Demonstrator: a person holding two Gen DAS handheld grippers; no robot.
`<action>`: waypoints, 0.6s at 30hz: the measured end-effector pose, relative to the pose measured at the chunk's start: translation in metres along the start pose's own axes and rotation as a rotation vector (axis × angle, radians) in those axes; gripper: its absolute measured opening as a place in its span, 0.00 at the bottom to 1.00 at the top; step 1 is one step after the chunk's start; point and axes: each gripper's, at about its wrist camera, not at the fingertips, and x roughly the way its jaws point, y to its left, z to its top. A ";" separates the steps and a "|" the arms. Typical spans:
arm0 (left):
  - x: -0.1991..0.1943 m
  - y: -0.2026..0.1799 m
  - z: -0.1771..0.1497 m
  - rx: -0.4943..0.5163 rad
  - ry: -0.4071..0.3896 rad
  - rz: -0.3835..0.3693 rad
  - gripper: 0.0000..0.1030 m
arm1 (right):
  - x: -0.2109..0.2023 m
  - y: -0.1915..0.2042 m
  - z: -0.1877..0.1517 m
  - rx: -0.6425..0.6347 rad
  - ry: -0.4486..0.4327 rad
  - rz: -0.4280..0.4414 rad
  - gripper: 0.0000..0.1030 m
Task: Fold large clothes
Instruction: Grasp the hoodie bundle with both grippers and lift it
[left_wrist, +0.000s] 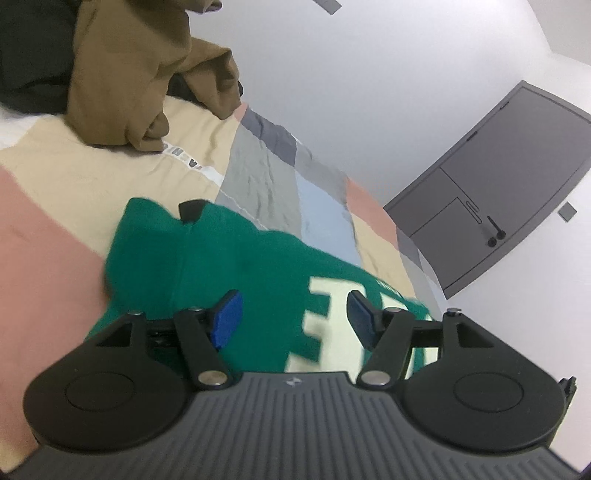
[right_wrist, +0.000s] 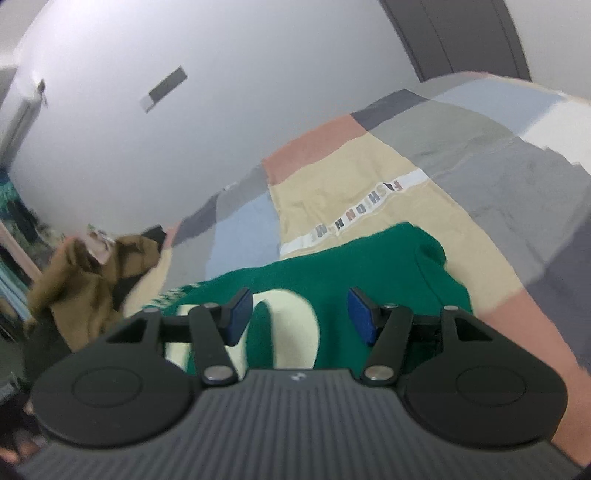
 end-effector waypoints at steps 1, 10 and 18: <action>-0.008 -0.001 -0.004 -0.008 0.001 -0.012 0.68 | -0.009 0.000 -0.001 0.025 0.004 0.006 0.59; -0.040 0.022 -0.027 -0.260 0.087 -0.078 0.70 | -0.053 0.011 -0.037 0.104 0.110 -0.013 0.59; -0.021 0.046 -0.052 -0.420 0.174 -0.080 0.71 | -0.041 -0.016 -0.070 0.342 0.287 0.024 0.63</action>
